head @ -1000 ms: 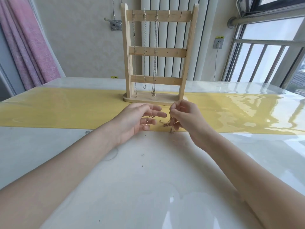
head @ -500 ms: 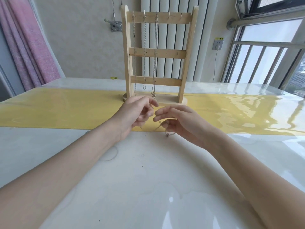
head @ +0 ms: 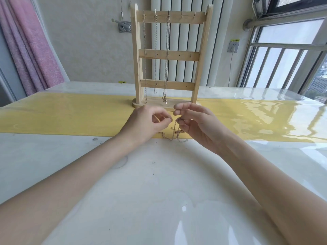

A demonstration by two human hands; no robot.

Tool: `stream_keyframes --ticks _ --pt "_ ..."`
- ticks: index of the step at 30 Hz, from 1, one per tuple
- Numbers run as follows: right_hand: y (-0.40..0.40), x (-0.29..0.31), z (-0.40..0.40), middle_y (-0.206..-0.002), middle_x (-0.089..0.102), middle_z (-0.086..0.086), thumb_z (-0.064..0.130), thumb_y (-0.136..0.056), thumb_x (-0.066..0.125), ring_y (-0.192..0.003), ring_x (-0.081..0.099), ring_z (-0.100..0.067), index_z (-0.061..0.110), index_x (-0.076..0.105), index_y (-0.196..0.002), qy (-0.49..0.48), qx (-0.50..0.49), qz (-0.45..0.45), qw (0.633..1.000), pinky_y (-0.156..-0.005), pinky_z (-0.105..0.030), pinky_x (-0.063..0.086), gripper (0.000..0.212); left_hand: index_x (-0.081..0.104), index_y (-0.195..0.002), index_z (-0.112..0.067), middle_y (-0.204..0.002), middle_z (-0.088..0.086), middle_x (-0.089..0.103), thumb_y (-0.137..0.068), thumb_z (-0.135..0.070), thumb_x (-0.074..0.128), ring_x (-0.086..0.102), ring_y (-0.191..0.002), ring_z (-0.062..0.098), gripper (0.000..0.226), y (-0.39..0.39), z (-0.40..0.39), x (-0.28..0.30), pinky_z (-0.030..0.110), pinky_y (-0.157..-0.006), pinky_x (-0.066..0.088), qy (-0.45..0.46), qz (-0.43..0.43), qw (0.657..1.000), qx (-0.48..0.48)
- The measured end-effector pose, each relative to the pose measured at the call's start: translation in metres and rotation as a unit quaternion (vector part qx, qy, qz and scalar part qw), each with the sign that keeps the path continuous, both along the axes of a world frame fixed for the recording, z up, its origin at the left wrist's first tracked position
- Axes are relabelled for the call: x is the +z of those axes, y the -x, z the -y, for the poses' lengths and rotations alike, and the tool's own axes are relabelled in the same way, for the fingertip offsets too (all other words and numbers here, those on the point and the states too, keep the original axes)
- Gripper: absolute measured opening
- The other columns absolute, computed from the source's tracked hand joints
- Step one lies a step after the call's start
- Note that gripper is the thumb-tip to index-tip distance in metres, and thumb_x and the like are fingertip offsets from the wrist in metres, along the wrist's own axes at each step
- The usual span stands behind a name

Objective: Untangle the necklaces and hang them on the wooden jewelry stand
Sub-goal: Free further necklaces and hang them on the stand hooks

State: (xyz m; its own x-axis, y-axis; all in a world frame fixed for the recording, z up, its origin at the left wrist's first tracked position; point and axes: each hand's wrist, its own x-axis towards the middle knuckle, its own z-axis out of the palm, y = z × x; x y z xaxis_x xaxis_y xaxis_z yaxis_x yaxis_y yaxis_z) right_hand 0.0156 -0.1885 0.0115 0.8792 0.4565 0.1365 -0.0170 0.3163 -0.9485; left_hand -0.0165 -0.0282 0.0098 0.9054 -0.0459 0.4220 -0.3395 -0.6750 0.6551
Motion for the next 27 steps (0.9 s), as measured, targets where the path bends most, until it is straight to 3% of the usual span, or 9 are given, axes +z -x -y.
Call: stream_keyframes --ticks 4,10,23,27 --pt "0.0003 0.0005 -0.0004 -0.076 0.057 -0.004 -0.010 -0.091 0.045 -0.055 0.051 -0.009 0.006 0.058 -0.093 -0.029 -0.009 -0.020 0.999 -0.054 -0.015 0.045 0.020 0.068 -0.080 -0.024 -0.076 -0.014 0.067 -0.082 -0.011 0.069 0.061 -0.072 0.005 0.013 0.0010 0.0071 -0.0011 0.008 -0.062 0.041 0.037 0.037 0.998 -0.048" --pt "-0.0006 -0.0016 -0.0008 -0.076 0.056 -0.005 -0.009 -0.091 0.048 -0.058 0.050 -0.012 0.006 0.058 -0.095 -0.030 -0.003 -0.022 0.999 -0.054 -0.016 0.043 0.019 0.068 -0.078 -0.023 -0.076 -0.013 0.069 -0.080 -0.008 0.071 0.062 -0.071 0.005 0.015 0.0030 0.0094 -0.0008 0.005 -0.062 0.040 0.049 0.074 0.995 -0.050" --pt "0.0020 -0.0017 -0.0016 -0.077 0.056 -0.006 -0.010 -0.089 0.050 -0.058 0.051 -0.012 0.006 0.058 -0.095 -0.021 0.003 -0.016 1.000 -0.055 -0.018 0.044 0.018 0.068 -0.073 -0.022 -0.071 -0.011 0.069 -0.080 -0.008 0.071 0.061 -0.065 0.001 0.016 0.0019 0.0074 0.0007 0.010 -0.063 0.045 0.083 0.045 0.993 -0.064" --pt "0.0031 -0.0028 -0.0017 -0.080 0.058 -0.003 -0.007 -0.090 0.050 -0.071 0.054 -0.013 0.009 0.059 -0.091 0.039 -0.022 0.011 0.999 -0.063 -0.022 0.043 0.018 0.064 -0.070 -0.019 -0.056 -0.014 0.063 -0.084 -0.006 0.066 0.053 -0.051 -0.004 0.019 0.0006 0.0079 0.0028 0.011 -0.052 0.042 0.156 -0.008 0.986 -0.061"
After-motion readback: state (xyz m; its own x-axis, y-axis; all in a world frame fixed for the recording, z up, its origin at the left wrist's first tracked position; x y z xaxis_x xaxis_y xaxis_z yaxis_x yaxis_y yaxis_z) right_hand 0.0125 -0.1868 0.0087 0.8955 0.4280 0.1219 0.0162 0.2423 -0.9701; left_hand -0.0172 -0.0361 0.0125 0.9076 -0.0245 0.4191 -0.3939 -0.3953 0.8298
